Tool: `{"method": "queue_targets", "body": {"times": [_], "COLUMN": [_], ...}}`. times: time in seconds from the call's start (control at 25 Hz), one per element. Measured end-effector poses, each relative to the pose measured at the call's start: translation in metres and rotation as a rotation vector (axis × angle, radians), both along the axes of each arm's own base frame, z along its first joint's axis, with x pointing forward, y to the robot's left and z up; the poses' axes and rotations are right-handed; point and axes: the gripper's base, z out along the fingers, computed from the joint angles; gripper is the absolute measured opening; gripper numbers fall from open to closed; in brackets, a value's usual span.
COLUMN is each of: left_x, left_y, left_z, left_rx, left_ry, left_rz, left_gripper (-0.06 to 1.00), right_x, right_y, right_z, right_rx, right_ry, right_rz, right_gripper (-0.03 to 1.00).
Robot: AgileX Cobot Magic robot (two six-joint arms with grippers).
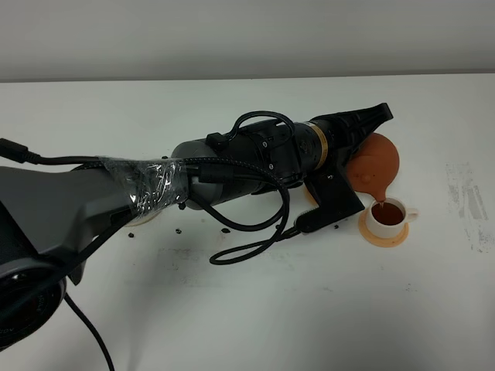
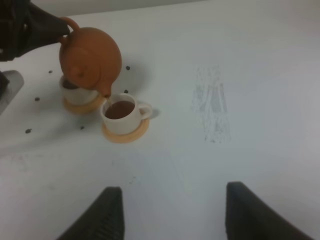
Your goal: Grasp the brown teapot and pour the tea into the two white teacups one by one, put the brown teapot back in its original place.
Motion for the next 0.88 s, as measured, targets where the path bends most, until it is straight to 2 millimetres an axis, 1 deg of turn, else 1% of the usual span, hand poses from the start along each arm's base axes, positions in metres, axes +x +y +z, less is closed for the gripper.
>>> {"method": "queue_targets", "body": {"times": [0.64,0.88], "left_x": [-0.0001,-0.0031], "left_y": [-0.0004,-0.0032], "left_z": [0.0003,0.0004], "left_rx": [0.000,-0.001], "left_ry": [-0.006,-0.006], "left_rz": [-0.007,-0.015], "left_gripper": [0.08,0.08], "right_x": [0.0000,0.0000], "right_y": [0.0000,0.0000], "right_z": [0.0000,0.0000], "right_rx": [0.000,0.000], "right_ry": [0.000,0.000], "right_rz": [0.000,0.000], "right_gripper": [0.44,0.45]}}
